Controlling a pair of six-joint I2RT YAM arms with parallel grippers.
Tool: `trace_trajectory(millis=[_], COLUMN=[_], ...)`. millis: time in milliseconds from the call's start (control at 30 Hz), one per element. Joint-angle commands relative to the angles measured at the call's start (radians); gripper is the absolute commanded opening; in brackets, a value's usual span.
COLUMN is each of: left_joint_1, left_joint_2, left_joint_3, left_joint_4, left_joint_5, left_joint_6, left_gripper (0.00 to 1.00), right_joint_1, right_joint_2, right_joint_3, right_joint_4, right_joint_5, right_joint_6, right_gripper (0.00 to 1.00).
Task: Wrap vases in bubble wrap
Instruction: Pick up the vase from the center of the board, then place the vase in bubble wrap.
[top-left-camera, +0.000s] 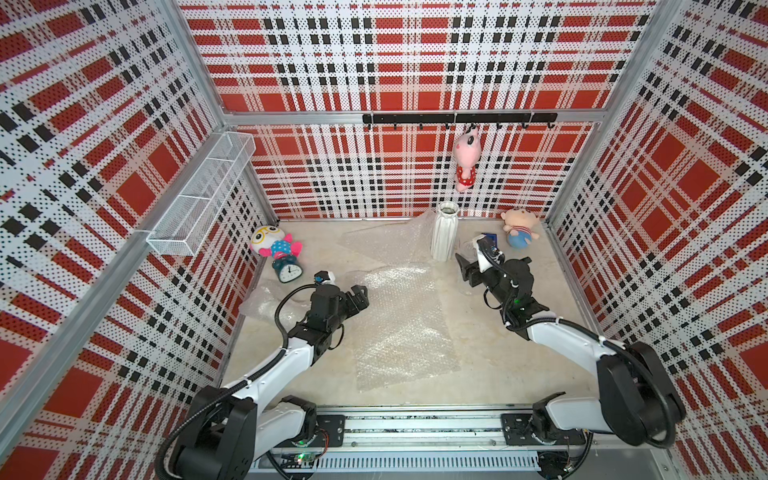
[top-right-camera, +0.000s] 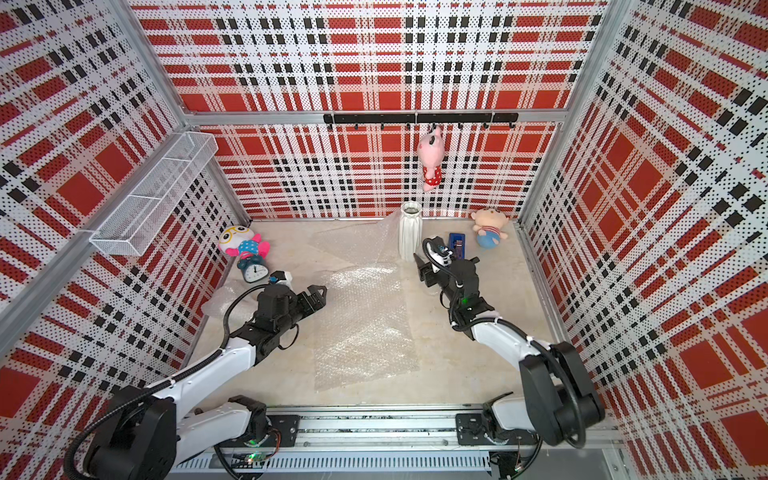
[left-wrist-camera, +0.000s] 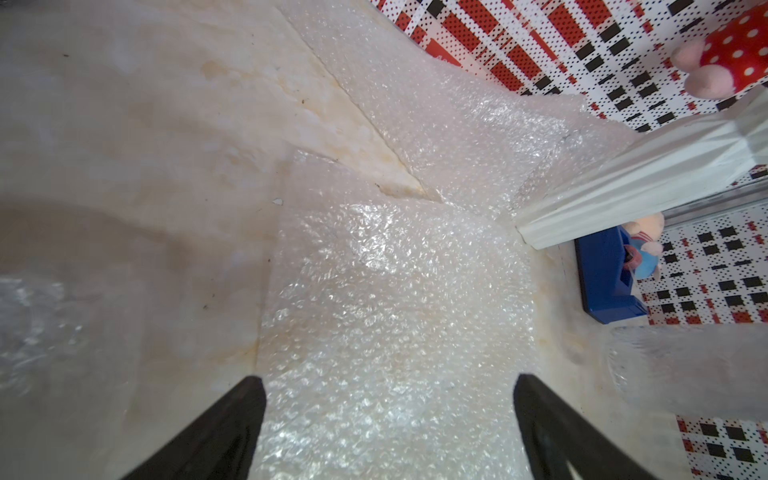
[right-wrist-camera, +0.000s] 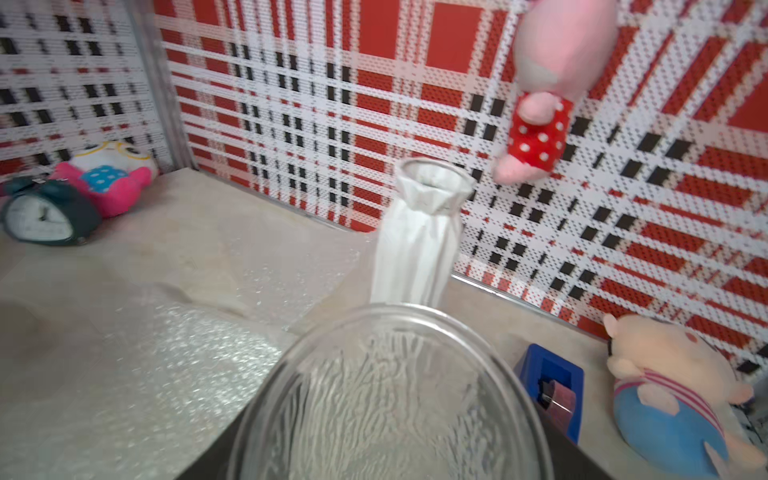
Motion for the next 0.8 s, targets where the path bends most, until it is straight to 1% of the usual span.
trace_trajectory(millis=[0, 100, 167, 200, 233, 300, 400, 500, 767], left_joint_1=[-0.001, 0.018, 0.048, 0.059, 0.097, 0.144, 0.207, 0.249, 0.273], left_joint_2=[-0.094, -0.204, -0.279, -0.312, -0.345, -0.395, -0.433, -0.431, -0.447], left_joint_3=[0.012, -0.005, -0.023, -0.034, -0.048, -0.071, -0.1, -0.108, -0.104], left_joint_4=[-0.131, -0.191, -0.219, -0.224, -0.225, -0.224, -0.211, -0.214, -0.225], left_joint_5=[-0.087, -0.143, -0.179, -0.186, -0.185, -0.174, -0.129, -0.098, -0.113], left_joint_6=[0.001, -0.007, -0.024, -0.032, -0.041, -0.054, -0.058, -0.058, -0.058], left_gripper=[0.97, 0.97, 0.97, 0.97, 0.97, 0.98, 0.98, 0.98, 0.98], right_joint_1=[0.126, 0.276, 0.372, 0.408, 0.446, 0.51, 0.573, 0.628, 0.734], right_joint_2=[-0.099, -0.124, -0.11, -0.101, -0.086, -0.055, 0.0, 0.063, 0.286], right_joint_3=[0.004, 0.022, 0.052, 0.066, 0.082, 0.104, 0.144, 0.192, 0.377], right_joint_4=[-0.179, -0.305, -0.396, -0.431, -0.469, -0.515, -0.573, -0.615, -0.751], right_joint_5=[0.099, 0.201, 0.302, 0.334, 0.37, 0.437, 0.482, 0.51, 0.563], right_joint_6=[-0.121, -0.167, -0.193, -0.201, -0.209, -0.222, -0.221, -0.222, -0.246], right_gripper=[0.58, 0.57, 0.57, 0.56, 0.56, 0.55, 0.55, 0.55, 0.54])
